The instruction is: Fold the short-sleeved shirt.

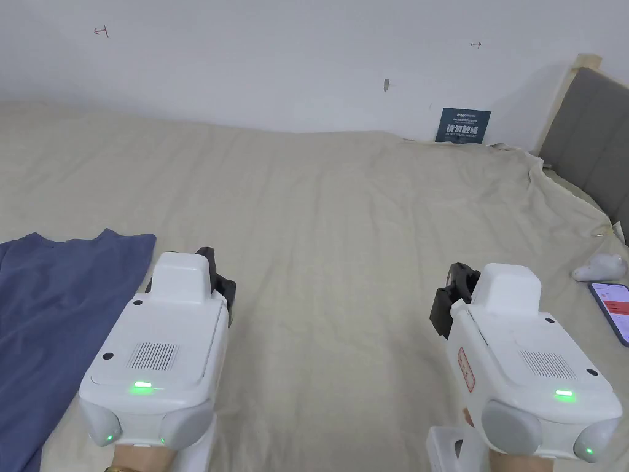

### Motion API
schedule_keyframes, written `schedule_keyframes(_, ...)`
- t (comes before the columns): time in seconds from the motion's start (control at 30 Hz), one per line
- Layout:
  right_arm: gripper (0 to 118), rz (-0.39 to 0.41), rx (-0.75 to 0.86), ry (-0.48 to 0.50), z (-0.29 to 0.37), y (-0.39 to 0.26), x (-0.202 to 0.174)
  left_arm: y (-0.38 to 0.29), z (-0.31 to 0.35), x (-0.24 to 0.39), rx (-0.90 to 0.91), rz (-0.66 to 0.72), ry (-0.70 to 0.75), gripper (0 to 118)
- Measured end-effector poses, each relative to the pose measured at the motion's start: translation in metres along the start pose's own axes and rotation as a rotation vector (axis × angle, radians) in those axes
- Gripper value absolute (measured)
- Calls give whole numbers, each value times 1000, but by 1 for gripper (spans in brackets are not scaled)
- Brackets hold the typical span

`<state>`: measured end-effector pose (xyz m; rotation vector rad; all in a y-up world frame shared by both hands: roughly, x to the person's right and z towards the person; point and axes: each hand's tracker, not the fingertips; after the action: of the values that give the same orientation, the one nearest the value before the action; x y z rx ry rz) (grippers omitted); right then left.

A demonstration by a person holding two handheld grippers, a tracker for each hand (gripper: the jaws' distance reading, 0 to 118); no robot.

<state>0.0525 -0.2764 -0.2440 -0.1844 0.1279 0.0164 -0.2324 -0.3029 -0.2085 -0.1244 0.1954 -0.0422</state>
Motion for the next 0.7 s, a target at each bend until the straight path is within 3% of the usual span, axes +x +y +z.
schedule_keyframes(0.7, 0, 17, 9, 22, -1, -1, -1, 2, 5, 4, 3, -6, -17, 0)
